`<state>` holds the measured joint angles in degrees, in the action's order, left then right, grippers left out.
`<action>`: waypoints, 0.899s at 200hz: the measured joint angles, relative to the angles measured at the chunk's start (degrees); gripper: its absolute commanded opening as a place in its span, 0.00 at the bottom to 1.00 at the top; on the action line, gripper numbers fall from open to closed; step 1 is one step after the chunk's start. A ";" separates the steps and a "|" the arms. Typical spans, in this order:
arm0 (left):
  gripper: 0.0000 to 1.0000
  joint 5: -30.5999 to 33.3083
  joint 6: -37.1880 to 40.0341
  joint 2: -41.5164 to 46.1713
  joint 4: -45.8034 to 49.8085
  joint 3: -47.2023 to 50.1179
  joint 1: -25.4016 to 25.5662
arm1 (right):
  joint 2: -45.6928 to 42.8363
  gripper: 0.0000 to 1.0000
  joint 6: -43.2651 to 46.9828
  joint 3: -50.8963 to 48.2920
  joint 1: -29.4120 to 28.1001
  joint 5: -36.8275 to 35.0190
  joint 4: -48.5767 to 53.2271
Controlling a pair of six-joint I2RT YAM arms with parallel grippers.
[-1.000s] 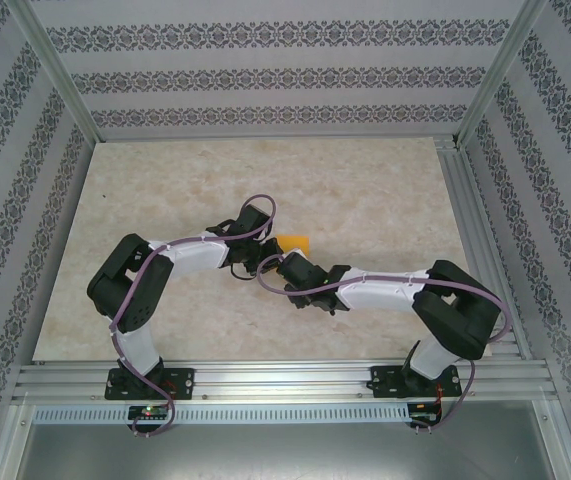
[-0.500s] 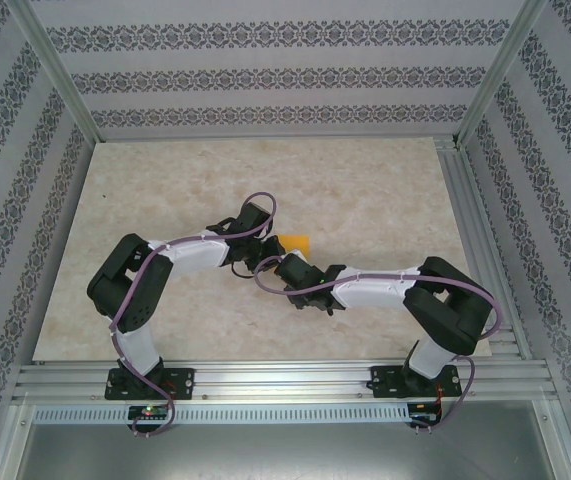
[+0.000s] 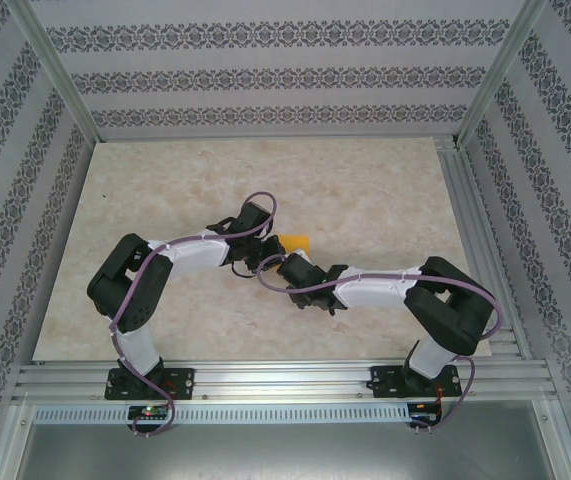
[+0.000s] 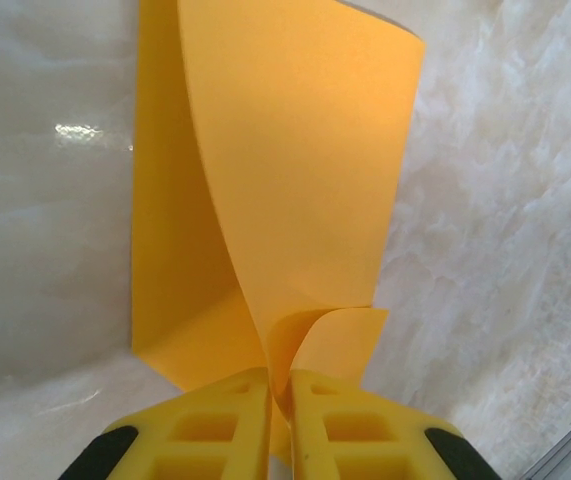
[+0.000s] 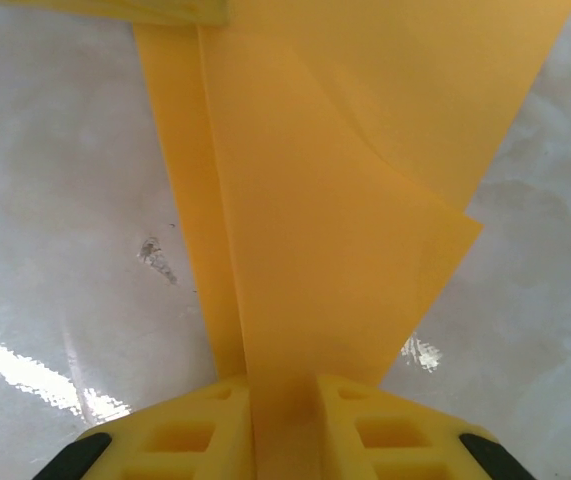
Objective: Fold a paper plane with a square sheet of paper (fold left side to right side)
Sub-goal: Fourth fold the wing at the center of the table.
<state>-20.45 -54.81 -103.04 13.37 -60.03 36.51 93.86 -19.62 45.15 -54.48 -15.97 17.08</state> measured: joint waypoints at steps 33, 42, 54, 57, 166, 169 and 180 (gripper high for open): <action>0.15 0.00 0.00 0.00 0.02 -0.72 0.00 | -0.24 0.22 0.00 -0.28 0.24 0.13 0.00; 0.15 0.00 0.00 0.00 0.15 -0.79 0.00 | -0.28 0.21 0.00 -0.31 0.24 0.15 0.00; 0.15 0.00 0.00 0.00 0.17 -0.79 0.00 | -0.33 0.17 0.07 -0.31 0.24 0.17 0.00; 0.15 0.00 0.00 0.00 0.17 -0.79 0.00 | -0.33 0.17 -0.04 -0.31 0.24 0.20 0.00; 0.43 1.79 1.92 4.72 4.66 -1.29 -0.46 | -0.42 0.09 -0.20 -0.35 0.26 1.22 -0.15; 0.44 1.81 2.14 5.20 4.83 -1.29 -0.50 | -0.48 0.09 -0.20 -0.42 0.26 1.29 -0.26; 0.47 2.40 2.51 7.08 5.60 -1.31 -0.76 | -0.79 0.09 -0.20 -0.70 0.39 1.81 -0.74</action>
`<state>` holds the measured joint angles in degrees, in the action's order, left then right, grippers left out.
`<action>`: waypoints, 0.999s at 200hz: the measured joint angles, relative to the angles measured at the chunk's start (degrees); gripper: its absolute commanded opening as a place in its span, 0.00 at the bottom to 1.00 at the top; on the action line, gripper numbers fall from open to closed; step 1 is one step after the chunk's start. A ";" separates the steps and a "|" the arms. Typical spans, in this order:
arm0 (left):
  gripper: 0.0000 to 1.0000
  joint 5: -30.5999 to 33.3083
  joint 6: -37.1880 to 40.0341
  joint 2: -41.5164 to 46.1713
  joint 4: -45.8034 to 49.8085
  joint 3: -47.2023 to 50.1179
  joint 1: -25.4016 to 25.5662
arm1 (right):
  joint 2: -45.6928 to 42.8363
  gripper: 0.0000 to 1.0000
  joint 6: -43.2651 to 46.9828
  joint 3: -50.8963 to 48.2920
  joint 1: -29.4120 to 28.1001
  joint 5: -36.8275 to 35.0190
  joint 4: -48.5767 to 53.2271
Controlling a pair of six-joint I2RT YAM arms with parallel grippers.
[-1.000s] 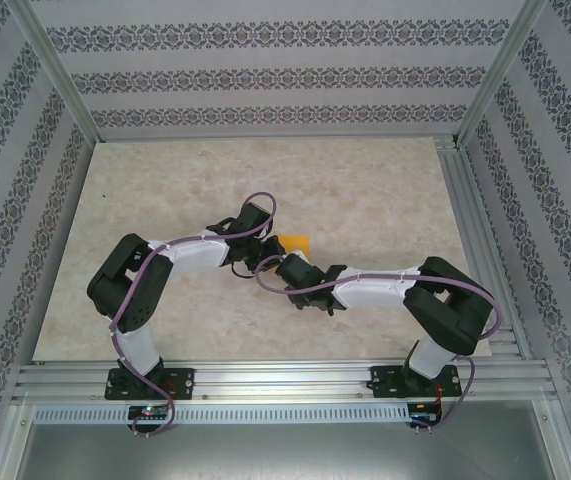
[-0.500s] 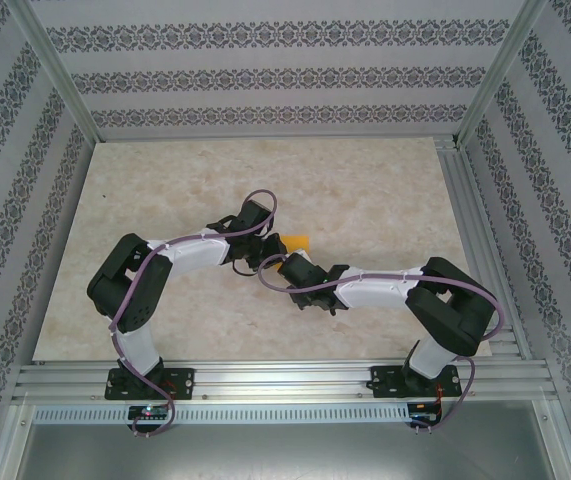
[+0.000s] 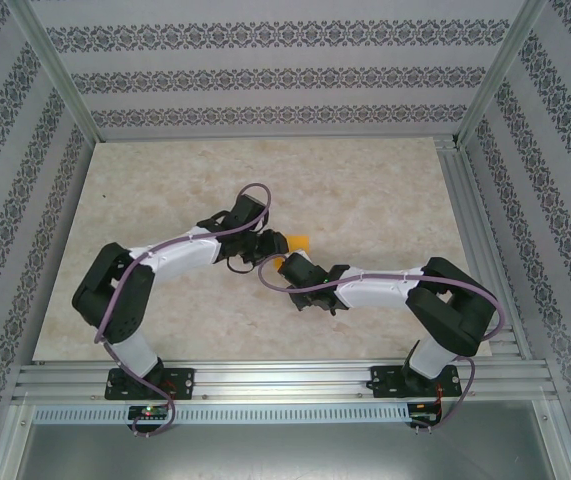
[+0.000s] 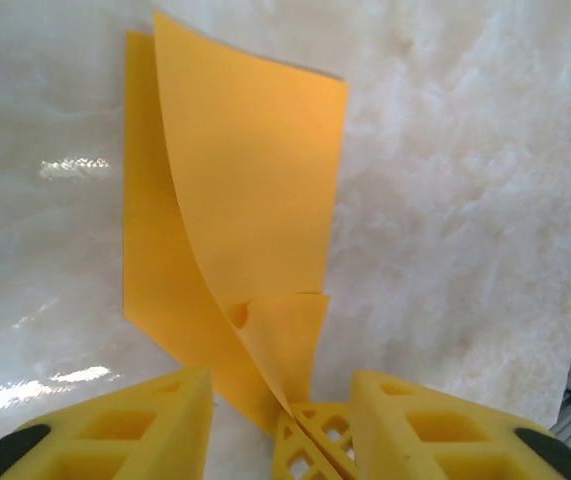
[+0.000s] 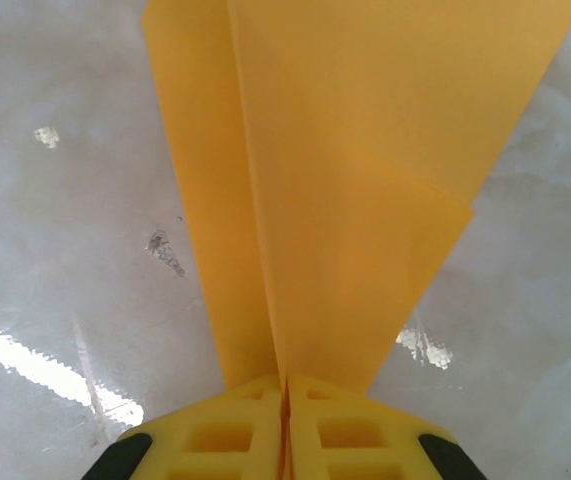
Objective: Fold a paper plane with a square sheet of paper (fold left side to right side)
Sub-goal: Fourth fold the wing at the center of the table.
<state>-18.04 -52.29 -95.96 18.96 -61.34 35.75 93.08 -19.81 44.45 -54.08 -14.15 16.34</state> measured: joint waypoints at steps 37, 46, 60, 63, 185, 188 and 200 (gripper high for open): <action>0.48 1.97 1.03 5.84 1.42 0.11 -1.25 | -1.64 0.10 -0.04 -1.79 1.53 2.51 -2.14; 0.45 2.23 1.03 6.58 1.33 0.42 -1.51 | -2.21 0.10 -0.07 -2.51 2.05 3.41 -2.82; 0.38 2.27 0.96 6.88 1.01 1.40 -1.62 | -3.32 0.10 -0.22 -3.85 3.15 5.18 -4.02; 0.37 2.14 0.76 6.75 0.81 1.68 -1.62 | -3.58 0.10 -0.22 -4.13 3.50 5.57 -4.26; 0.23 -2.89 -2.14 -8.35 -6.23 1.88 1.86 | -6.10 0.10 -1.92 -9.38 10.01 16.74 -11.52; 0.23 -2.91 -2.23 -8.55 -6.36 1.75 1.92 | -6.14 0.10 -1.99 -9.38 10.01 16.85 -11.54; 0.23 -3.08 -2.32 -9.29 -7.02 1.40 2.03 | -6.32 0.10 -2.21 -9.49 10.34 17.27 -11.69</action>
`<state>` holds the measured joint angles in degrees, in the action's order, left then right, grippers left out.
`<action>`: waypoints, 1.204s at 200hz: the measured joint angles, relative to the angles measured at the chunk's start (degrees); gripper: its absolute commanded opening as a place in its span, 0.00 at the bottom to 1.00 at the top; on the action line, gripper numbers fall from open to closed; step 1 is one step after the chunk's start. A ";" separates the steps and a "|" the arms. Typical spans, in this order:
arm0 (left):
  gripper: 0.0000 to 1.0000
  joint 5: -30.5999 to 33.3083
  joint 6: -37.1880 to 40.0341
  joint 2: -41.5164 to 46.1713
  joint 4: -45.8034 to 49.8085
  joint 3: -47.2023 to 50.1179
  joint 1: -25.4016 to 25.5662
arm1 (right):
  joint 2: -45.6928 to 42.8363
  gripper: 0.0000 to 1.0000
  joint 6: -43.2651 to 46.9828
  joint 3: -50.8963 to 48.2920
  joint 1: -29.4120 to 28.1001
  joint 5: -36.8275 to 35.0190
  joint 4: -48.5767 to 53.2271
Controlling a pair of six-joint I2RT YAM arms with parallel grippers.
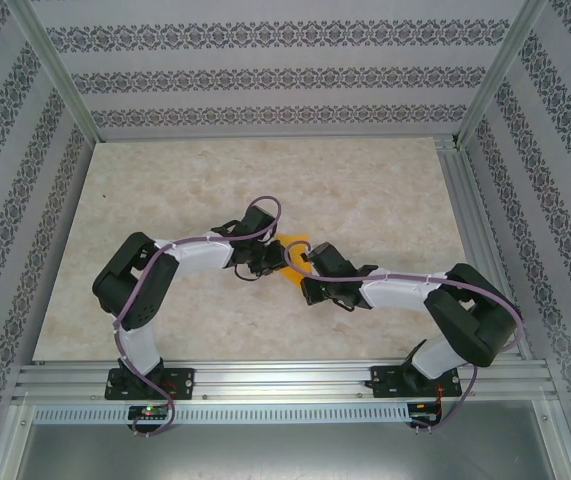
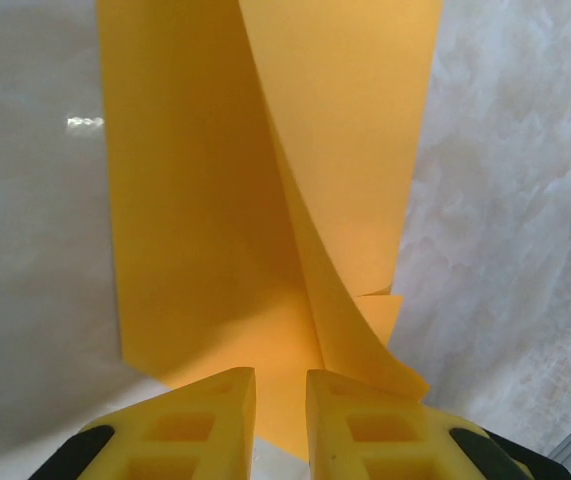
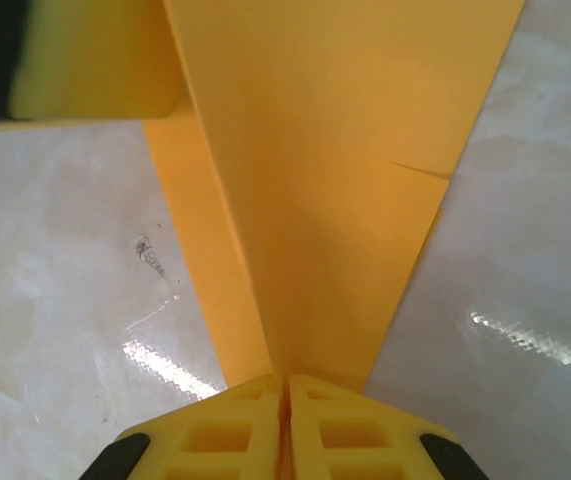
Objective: Fold a paper plane with a square sheet of paper (fold left side to right side)
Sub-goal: Fourth fold the wing at the center of the table.
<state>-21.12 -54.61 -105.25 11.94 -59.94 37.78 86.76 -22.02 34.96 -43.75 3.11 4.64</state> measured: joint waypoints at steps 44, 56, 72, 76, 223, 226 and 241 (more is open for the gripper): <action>0.24 -0.92 -0.72 -2.67 -1.36 -1.22 0.66 | -0.13 0.11 -0.59 -0.22 0.35 0.70 -0.39; 0.24 -1.09 -0.94 -3.21 -1.73 -1.49 0.66 | -0.13 0.12 -0.61 -0.22 0.57 0.96 -0.39; 0.24 -1.09 -1.07 -3.69 -2.05 -1.53 0.66 | -0.13 0.14 -0.76 -0.22 0.79 1.38 -0.42; 0.24 -1.09 -1.07 -3.82 -2.12 -1.53 0.66 | -0.13 0.14 -0.81 -0.22 0.81 1.49 -0.42; 0.24 -1.73 -1.27 -4.87 -2.95 -2.21 0.66 | -5.25 0.39 -0.15 0.13 3.41 2.40 2.86; 0.24 -1.73 -1.27 -4.87 -2.95 -2.21 0.66 | -5.25 0.39 -0.15 0.20 3.50 2.43 2.97; 0.24 -1.73 -1.25 -4.92 -2.95 -2.27 0.66 | -5.25 0.39 -0.39 0.52 4.98 3.39 3.04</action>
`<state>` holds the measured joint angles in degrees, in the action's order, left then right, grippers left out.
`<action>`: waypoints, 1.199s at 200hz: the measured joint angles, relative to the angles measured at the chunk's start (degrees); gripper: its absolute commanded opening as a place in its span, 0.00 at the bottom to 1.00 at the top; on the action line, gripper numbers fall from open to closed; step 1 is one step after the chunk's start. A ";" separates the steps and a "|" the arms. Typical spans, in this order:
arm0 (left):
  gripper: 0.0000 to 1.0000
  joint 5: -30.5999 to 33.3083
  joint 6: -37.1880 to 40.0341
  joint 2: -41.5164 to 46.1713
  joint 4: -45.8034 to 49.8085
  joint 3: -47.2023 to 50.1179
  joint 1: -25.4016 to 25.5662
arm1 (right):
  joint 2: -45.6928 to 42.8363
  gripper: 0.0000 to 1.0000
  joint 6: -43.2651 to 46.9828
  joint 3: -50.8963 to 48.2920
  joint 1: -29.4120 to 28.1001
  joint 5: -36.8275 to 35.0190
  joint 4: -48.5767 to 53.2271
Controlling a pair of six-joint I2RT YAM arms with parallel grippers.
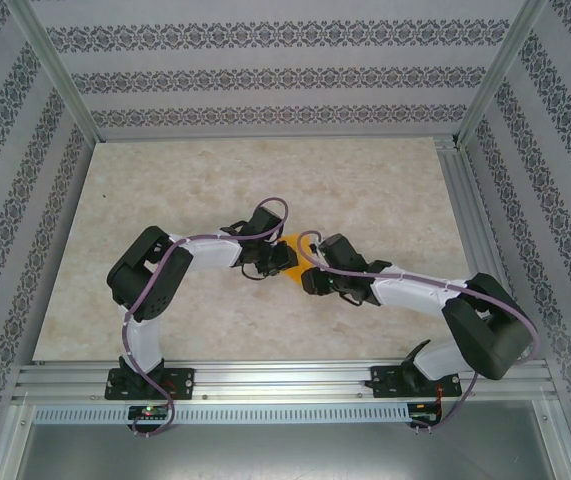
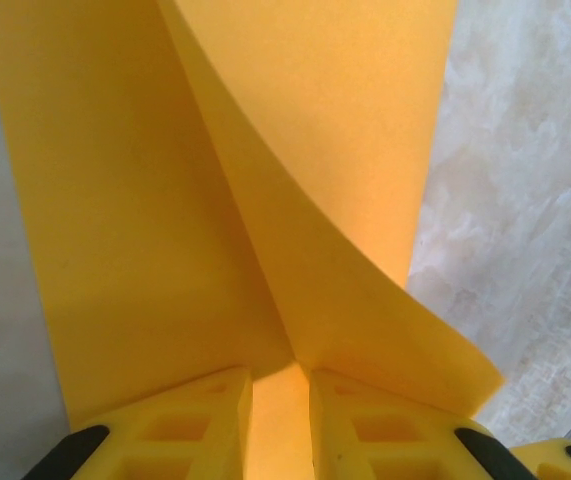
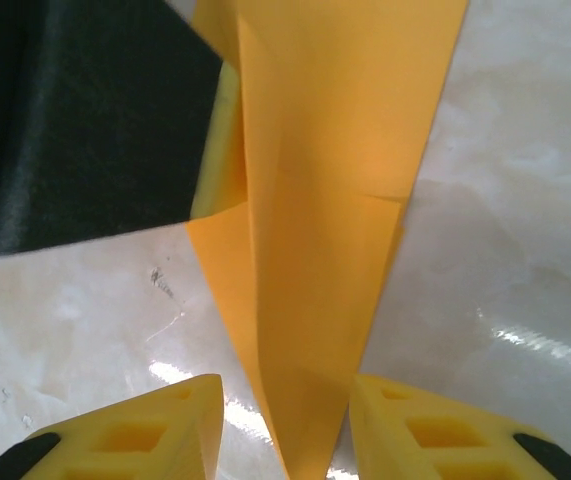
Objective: Fold a paper plane with a square sheet of paper (fold left side to right side)
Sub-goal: Fourth fold the wing at the center of the table.
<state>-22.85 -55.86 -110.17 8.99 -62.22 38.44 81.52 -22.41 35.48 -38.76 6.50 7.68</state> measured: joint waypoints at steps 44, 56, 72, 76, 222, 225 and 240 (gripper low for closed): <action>0.24 0.00 0.00 0.00 0.02 0.00 0.00 | 0.00 0.38 -3.23 0.48 8.98 10.19 -4.20; 0.24 0.00 0.00 0.00 0.02 0.00 0.00 | 0.42 0.36 -4.42 1.33 10.56 13.11 -5.18; 0.24 0.00 0.00 0.00 0.02 0.00 0.00 | 1.95 0.35 -5.42 3.45 11.52 16.13 -6.01; 0.24 0.00 0.00 0.00 0.02 0.00 0.00 | 2.43 0.35 -5.81 4.15 11.54 16.72 -6.08; 0.24 0.02 0.00 0.00 0.02 0.00 0.00 | 17.05 0.28 -11.21 12.79 13.05 24.79 -9.03; 0.24 0.00 0.00 0.00 0.02 0.00 0.00 | 17.20 0.28 -11.19 12.90 13.05 24.87 -9.03; 0.24 0.02 0.00 0.00 0.04 0.00 0.00 | 17.88 0.28 -11.19 13.51 13.05 25.16 -9.03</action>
<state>-22.83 -55.86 -110.17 9.04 -62.22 38.44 99.39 -33.61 48.99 -25.71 31.66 -1.34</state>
